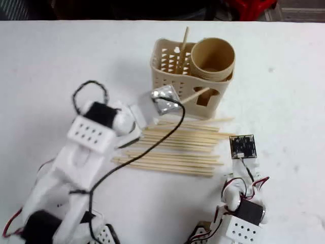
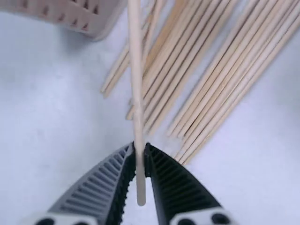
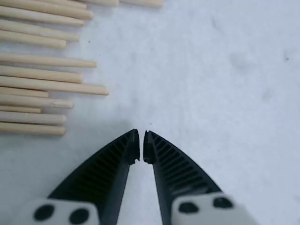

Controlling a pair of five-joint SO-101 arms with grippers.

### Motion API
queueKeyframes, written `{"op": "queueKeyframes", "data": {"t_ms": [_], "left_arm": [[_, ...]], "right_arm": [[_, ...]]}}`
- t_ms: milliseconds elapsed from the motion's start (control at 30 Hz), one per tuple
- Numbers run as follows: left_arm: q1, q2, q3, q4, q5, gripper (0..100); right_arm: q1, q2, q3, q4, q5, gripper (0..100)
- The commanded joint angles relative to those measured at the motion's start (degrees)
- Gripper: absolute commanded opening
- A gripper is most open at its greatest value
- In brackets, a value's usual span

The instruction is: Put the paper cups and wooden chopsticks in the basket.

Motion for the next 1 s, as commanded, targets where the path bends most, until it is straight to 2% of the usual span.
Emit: {"op": "queueKeyframes", "data": {"t_ms": [0, 233, 333, 533, 733, 967], "left_arm": [[0.22, -10.59, -1.05, 1.76, -0.09, 2], [4.0, -18.07, -5.63, -6.59, 11.96, 2], [4.44, -18.07, -8.62, -8.62, 14.33, 2], [4.35, -18.59, -6.15, -4.13, 13.98, 2], [4.09, -18.59, 0.97, -5.89, 12.31, 2], [4.09, -18.24, 2.02, -6.51, 12.31, 2]], "right_arm": [[0.4, -0.57, 0.26, 0.31, 0.44, 3.5], [0.4, -0.57, 0.26, 0.31, 0.44, 3.5], [0.4, -0.57, 0.26, 0.31, 0.44, 3.5], [0.4, -0.57, 0.26, 0.31, 0.44, 3.5], [0.4, -0.57, 0.26, 0.31, 0.44, 3.5], [0.4, -0.57, 0.26, 0.31, 0.44, 3.5]]}}
